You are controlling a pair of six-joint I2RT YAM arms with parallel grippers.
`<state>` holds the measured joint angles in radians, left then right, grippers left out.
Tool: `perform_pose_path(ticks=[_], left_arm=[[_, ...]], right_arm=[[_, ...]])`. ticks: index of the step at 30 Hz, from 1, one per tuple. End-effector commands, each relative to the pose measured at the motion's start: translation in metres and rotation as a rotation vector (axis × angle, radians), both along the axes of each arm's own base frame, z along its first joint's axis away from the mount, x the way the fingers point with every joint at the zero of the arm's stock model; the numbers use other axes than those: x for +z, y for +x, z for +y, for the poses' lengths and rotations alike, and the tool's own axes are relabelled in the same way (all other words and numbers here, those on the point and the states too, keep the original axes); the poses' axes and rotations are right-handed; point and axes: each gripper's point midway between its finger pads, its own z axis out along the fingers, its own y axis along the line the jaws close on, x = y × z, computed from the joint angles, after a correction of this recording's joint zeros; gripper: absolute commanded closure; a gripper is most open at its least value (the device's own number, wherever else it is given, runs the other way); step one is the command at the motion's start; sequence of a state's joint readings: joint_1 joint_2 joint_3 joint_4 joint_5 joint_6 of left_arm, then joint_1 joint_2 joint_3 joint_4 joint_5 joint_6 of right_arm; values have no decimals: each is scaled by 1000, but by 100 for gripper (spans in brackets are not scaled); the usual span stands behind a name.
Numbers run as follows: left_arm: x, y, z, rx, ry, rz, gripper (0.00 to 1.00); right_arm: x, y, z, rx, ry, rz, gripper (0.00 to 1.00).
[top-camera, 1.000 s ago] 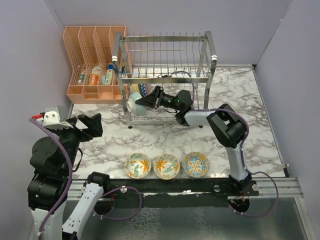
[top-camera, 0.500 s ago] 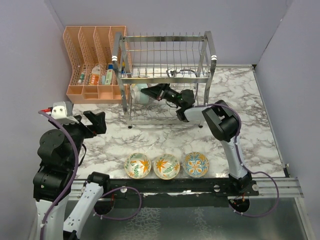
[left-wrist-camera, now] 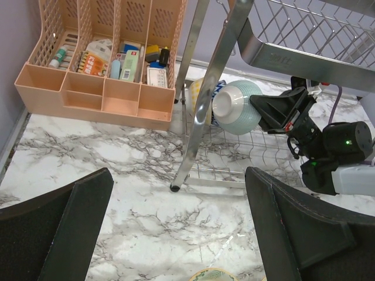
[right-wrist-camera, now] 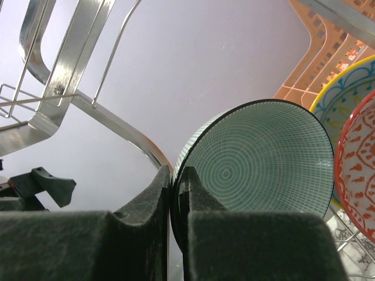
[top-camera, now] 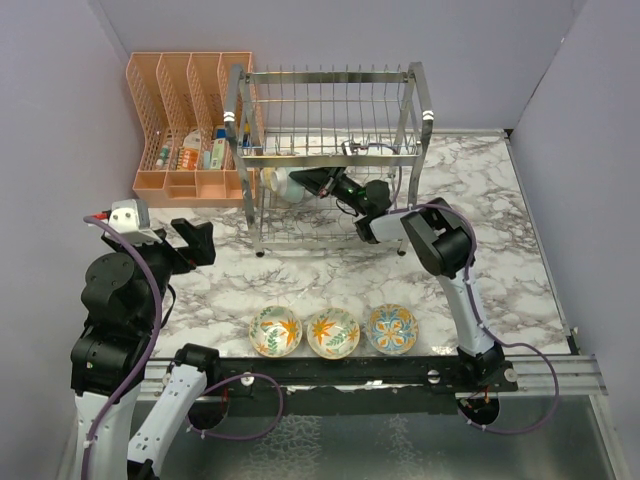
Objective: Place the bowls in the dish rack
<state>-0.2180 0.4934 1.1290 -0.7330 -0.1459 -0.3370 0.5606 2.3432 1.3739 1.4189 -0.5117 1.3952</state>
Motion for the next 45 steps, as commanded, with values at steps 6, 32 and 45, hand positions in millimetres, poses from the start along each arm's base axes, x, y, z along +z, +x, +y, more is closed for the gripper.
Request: perform_pose_path(ticks=[6,32,45], left_arm=[[4,4,-4,-20,11,-16,1],[14,3,-5,-30,15,-28,1],[15,-2,-4,-32,10,-36,1]], right_arm=[[59,-1,-37,-39,259,-167,99],[131,8,-87,-160,451,-205,99],[139,15,-97,-240,474,-197,99]])
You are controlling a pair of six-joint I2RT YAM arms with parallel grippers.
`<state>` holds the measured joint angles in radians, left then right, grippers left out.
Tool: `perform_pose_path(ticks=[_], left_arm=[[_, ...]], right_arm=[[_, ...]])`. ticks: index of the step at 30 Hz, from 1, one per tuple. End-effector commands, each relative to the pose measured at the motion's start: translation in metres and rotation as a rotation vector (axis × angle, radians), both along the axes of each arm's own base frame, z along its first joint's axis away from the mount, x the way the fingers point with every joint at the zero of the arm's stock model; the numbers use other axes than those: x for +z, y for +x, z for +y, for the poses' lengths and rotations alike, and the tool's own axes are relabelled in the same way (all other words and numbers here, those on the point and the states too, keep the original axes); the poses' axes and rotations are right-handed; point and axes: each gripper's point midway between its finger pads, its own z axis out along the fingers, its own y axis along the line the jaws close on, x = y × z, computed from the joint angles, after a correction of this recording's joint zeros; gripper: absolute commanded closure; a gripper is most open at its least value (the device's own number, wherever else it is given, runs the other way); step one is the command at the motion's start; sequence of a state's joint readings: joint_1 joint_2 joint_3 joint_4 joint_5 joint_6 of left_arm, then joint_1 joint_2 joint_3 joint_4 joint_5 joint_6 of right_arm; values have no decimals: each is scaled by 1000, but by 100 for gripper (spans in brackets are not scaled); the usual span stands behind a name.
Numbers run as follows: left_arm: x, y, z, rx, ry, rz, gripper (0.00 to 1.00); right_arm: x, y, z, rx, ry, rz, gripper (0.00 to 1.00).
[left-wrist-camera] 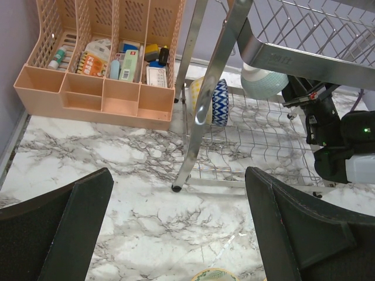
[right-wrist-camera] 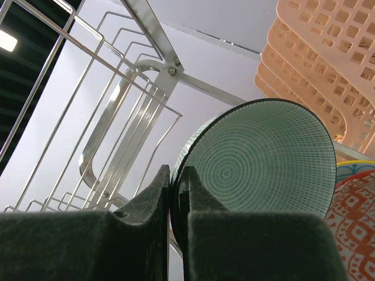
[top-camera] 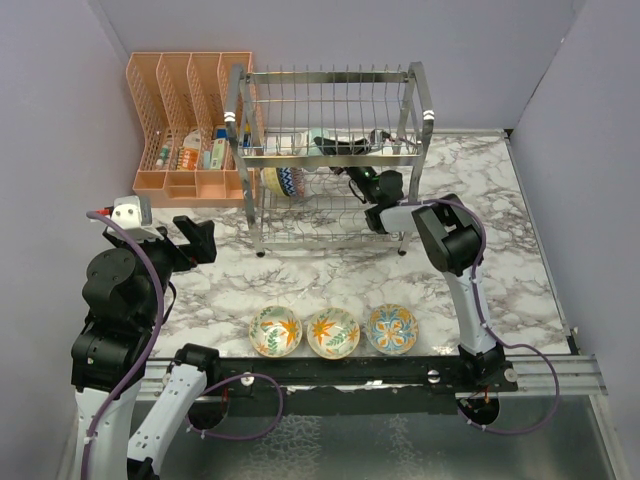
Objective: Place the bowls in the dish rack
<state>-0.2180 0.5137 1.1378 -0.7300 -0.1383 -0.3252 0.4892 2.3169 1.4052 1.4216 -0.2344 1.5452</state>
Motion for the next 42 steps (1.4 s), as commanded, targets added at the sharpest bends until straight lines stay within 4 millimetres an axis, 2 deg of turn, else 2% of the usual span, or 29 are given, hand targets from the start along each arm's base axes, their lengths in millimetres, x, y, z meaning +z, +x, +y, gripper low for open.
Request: perform_pose_path(ticks=[1,7,24,31,42], left_arm=[[14,-6,-2,-23,-3,-44,1],[11,-5,-3,-25,-5,-38,1],[8,-3,-3,-24,1,-33,1],[9,-4,-3,-26,8,-35,1],[9,-6,-1,-21,20,-36,1]], right_arm=[[89,-48,-38,-53,203,-338,99],[70,-43,-40,-87,184,-297,99],[14,-13,-22,-87,84,-157,99],[-9,-1,-8,-97,-5,-102,99],[-29,10,6,-97,-98,-58,99]])
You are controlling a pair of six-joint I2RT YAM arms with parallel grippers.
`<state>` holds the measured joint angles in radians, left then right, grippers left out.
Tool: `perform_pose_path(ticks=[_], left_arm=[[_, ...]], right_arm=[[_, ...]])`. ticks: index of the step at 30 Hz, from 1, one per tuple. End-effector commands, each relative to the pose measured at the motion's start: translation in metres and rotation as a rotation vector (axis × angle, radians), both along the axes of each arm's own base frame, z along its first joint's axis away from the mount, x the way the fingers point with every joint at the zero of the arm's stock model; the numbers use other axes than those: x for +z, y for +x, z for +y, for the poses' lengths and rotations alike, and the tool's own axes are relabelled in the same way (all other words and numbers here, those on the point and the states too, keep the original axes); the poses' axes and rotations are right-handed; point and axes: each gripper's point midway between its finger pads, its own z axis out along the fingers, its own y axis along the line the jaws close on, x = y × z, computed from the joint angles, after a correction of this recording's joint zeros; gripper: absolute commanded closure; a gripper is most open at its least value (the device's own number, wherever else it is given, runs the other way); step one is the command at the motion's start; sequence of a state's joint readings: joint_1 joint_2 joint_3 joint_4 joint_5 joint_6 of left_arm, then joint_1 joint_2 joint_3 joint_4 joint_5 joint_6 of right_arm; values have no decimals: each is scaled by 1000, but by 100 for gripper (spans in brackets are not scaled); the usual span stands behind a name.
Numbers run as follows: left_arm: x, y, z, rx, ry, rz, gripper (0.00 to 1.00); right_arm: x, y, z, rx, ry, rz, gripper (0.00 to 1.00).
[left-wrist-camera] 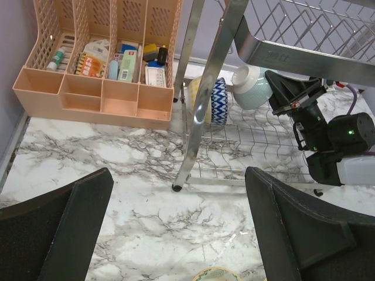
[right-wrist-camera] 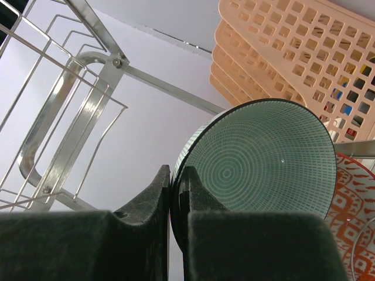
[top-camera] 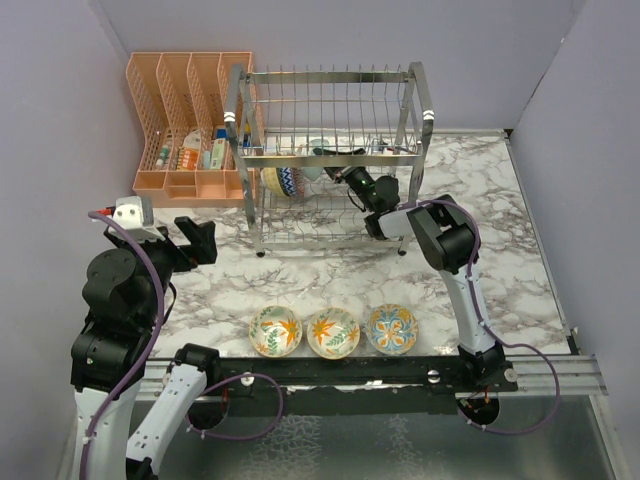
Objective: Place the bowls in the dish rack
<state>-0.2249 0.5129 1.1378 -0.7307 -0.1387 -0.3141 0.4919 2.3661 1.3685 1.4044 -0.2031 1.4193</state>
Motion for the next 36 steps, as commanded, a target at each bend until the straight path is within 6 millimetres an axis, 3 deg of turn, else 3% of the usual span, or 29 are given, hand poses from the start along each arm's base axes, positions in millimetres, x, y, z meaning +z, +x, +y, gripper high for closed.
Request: perform_pose_path(ticks=[1,26,36], left_arm=[[9,-5,0,-12,9,-35,1],[6,-7,3,0,14,-29,1],[5,-8,4,3,15,-28,1]], right_arm=[[18,0,6,-9,9,-67,99],[-40,9,26,56,-58,123,99],[-50,15,33,85,-59,178,99]])
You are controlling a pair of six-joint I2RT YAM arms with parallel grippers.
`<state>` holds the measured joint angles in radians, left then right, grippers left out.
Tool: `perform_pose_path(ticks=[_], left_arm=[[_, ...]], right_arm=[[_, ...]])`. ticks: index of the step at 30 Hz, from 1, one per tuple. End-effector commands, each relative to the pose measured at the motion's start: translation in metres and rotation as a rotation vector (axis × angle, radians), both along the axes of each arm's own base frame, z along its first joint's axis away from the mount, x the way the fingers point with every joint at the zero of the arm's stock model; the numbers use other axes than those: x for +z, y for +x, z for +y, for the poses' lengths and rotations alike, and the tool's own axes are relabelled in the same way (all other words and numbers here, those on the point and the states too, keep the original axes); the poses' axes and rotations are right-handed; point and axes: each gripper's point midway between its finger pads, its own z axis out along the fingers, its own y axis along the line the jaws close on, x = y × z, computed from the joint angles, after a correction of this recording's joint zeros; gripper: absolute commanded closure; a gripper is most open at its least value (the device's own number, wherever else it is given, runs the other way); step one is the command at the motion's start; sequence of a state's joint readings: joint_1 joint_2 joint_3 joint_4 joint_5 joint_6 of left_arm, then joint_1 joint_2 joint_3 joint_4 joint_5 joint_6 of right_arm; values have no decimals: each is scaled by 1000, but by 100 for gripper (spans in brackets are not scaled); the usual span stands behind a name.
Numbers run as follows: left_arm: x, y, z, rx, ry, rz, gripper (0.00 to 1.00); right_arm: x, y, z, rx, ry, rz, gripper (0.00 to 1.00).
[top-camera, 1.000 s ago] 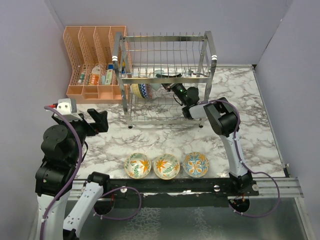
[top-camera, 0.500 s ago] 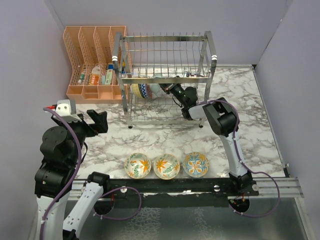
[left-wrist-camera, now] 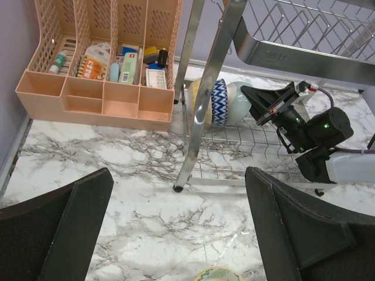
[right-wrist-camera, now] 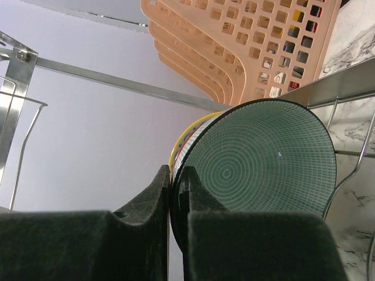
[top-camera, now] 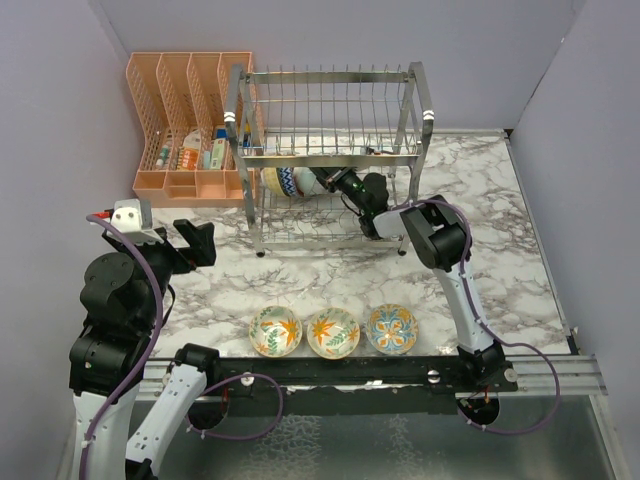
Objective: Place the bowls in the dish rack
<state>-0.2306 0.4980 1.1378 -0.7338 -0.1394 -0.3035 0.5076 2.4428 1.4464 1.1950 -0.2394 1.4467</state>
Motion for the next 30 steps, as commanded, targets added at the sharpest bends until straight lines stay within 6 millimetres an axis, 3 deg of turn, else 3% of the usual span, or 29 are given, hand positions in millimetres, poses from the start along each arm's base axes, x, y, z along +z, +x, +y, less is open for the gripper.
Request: perform_pose_path(ticks=[1,7,22,30], left_arm=[[4,-5,3,9,8,-16,1],[4,-5,4,12,9,-16,1],[5,-3,3,9,17,-14,1],[5,-3,3,9,16,-14,1]], right_arm=[[9,1,5,15,32,-3,99],[5,3,-1,-26,3,10,98],[34,9,1,-51,-46,-132,99],[26,17,0,-63,-116,-125,99]])
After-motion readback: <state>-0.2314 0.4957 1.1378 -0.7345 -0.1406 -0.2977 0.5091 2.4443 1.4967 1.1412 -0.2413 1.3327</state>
